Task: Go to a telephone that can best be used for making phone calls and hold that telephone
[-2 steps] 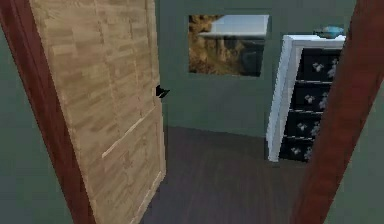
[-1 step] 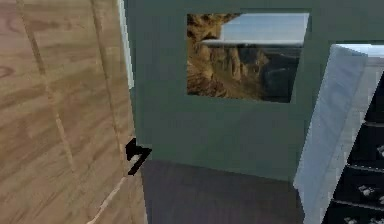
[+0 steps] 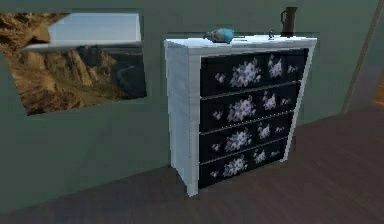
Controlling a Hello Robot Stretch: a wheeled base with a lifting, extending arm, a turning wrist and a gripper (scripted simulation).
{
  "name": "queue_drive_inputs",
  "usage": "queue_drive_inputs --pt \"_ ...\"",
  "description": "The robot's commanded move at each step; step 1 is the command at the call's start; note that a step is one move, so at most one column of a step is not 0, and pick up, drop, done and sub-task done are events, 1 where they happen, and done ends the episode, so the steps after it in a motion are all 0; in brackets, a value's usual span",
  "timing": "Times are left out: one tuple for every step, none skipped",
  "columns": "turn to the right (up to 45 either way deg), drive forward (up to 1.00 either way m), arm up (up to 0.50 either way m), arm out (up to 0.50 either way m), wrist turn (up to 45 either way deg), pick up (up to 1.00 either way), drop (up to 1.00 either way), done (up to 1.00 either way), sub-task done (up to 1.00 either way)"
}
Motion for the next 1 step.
queue_drive_inputs --pt "0.0 0.15 0.0 0.0 0.0 0.0 0.0 0.0 0.0"
